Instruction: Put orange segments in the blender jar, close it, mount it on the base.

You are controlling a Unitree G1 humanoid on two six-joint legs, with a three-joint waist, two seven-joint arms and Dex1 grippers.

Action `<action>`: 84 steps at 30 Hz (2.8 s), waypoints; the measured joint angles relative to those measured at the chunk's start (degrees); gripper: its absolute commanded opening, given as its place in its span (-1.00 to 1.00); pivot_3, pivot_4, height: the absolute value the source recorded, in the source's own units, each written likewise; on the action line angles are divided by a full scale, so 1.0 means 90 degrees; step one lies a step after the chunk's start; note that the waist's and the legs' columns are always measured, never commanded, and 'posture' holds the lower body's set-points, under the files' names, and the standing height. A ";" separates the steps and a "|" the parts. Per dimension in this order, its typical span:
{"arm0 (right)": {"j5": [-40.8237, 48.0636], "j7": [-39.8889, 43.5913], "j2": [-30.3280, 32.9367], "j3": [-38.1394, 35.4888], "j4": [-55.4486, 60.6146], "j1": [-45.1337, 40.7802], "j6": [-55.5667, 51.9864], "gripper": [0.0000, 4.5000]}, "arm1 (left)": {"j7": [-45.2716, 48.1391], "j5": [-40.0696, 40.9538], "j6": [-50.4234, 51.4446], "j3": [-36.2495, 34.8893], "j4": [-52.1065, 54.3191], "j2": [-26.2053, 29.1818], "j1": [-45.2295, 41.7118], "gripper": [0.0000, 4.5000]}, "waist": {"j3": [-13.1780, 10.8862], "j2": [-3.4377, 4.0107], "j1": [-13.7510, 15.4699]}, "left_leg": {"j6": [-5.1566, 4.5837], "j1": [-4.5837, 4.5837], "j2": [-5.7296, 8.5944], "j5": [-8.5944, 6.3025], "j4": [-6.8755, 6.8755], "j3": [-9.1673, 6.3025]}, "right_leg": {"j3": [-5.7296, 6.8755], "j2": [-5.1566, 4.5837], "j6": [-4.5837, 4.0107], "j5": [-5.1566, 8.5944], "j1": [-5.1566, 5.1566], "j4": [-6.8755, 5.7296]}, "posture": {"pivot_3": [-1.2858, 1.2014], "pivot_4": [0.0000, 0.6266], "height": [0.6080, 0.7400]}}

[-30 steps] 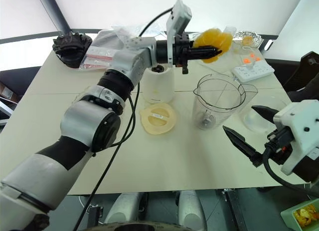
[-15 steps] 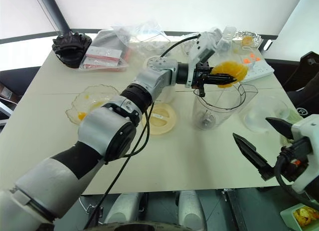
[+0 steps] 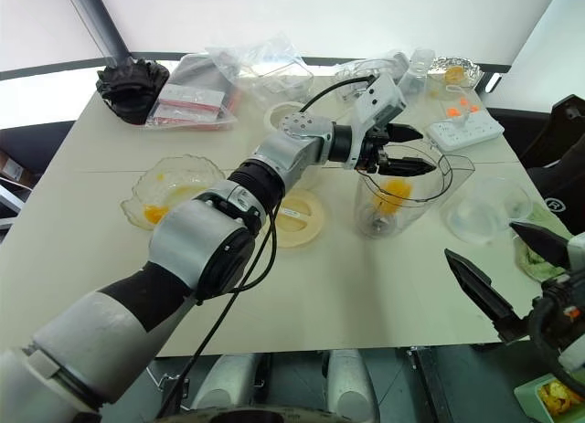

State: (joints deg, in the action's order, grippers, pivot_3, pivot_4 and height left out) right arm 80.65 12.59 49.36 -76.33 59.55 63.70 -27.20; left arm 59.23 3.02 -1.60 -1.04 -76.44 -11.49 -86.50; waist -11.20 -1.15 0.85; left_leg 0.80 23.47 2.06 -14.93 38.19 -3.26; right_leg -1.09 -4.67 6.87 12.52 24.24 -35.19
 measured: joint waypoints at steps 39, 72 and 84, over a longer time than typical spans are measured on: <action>-0.3275 -0.0554 -0.0740 0.3725 -0.2553 -0.3237 -0.0425 1.00 | 0.1054 0.0856 0.3142 0.0725 0.7406 0.3645 0.5617 0.99 | 0.0039 0.0052 0.0012 | 0.0001 -0.0034 -0.0009 0.0002 0.0010 -0.0006 | -0.0035 -0.0010 -0.0050 -0.0006 -0.0018 -0.0032 | 0.03 -0.52 1.00; -0.5852 -0.1104 -0.1372 0.4559 -0.6934 -0.7133 -0.1005 1.00 | -0.0208 0.1107 0.3142 0.1278 0.8430 0.3815 0.6156 0.99 | 0.0047 0.0075 -0.0054 | -0.0001 -0.0120 0.0001 0.0001 -0.0010 0.0001 | -0.0034 0.0004 -0.0048 -0.0002 -0.0091 -0.0029 | 0.03 -0.52 1.00; -0.6260 -0.1204 -0.1582 0.4604 -0.7399 -0.7686 -0.0726 1.00 | -0.0219 0.1077 0.2774 0.1452 0.8070 0.3751 0.5831 0.99 | 0.0047 0.0077 -0.0072 | -0.0001 -0.0119 0.0005 0.0001 -0.0010 0.0001 | -0.0034 0.0004 -0.0047 -0.0002 -0.0091 -0.0026 | 0.03 -0.52 1.00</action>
State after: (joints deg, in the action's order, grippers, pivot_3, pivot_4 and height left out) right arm 24.30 1.76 35.12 -34.90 -7.04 -5.48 -33.73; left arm 57.26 12.71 23.37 12.03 -3.81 22.26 -34.02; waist -10.78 -0.46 0.21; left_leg 0.79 22.41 2.10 -14.91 38.10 -3.25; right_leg -1.40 -4.64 6.45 12.50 23.43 -35.43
